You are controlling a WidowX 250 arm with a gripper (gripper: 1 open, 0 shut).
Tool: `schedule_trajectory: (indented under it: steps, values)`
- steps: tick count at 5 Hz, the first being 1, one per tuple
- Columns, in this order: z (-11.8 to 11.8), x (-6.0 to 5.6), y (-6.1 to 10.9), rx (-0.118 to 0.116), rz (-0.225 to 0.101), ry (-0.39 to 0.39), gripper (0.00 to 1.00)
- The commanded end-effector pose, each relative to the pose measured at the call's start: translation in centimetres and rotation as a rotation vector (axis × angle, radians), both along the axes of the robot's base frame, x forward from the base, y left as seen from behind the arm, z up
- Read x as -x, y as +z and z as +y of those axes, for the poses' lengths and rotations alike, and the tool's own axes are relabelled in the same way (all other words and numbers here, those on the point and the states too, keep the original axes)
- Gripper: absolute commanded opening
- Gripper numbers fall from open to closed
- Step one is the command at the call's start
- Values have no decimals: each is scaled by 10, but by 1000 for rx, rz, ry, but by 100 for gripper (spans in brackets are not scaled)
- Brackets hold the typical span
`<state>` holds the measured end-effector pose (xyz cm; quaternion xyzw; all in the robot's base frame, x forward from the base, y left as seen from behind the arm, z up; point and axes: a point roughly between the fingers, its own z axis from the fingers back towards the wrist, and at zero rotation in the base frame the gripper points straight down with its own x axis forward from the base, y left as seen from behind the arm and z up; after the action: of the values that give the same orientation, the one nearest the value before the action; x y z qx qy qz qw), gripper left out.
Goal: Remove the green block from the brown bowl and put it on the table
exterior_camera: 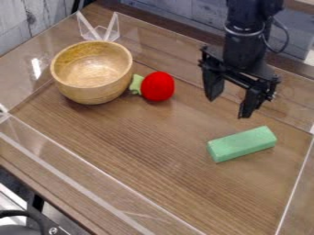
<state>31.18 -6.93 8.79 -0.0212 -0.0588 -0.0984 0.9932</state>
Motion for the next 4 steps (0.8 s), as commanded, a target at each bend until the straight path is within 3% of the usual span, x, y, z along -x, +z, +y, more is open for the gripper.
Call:
schedule_trajectory:
  steps: [1,3,4]
  values:
    - [-1,-3,1,9,-17,-4,100]
    - [2,-17,6,5,-5,137,100]
    - [6,-20,-1,2,12,98,100]
